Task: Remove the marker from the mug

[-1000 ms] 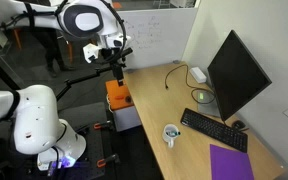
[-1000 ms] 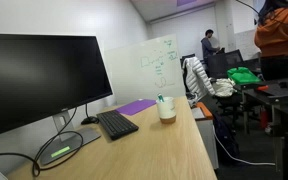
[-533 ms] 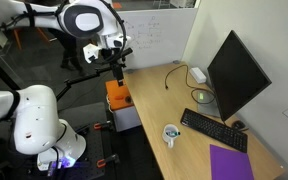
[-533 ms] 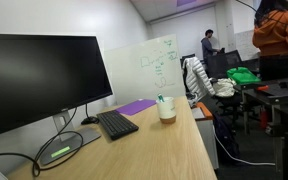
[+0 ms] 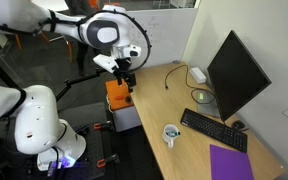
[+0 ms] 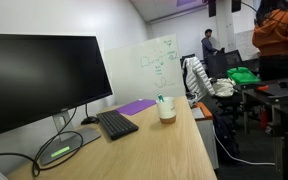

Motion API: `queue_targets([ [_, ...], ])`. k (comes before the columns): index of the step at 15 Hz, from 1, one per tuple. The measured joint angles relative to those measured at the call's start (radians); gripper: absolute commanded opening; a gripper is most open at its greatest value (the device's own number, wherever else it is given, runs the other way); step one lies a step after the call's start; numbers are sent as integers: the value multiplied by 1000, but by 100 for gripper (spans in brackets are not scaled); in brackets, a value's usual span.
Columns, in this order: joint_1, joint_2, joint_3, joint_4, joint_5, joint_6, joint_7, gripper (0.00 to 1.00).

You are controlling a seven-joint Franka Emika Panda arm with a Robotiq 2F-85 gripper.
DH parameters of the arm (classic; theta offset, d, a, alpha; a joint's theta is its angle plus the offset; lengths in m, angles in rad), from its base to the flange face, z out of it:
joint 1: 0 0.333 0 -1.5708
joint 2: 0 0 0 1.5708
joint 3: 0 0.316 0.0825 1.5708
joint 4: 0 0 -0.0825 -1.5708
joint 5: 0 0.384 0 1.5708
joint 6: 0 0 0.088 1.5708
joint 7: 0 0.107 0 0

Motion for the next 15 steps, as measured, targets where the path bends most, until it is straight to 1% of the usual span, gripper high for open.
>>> queue_targets([
  [3, -5, 173, -66, 41, -94, 81, -138, 100],
  [6, -12, 339, -116, 114, -198, 101, -259, 100],
  [10, -18, 491, -132, 201, -342, 99, -380, 100],
  [15, -18, 583, -133, 255, -539, 77, -479, 100],
])
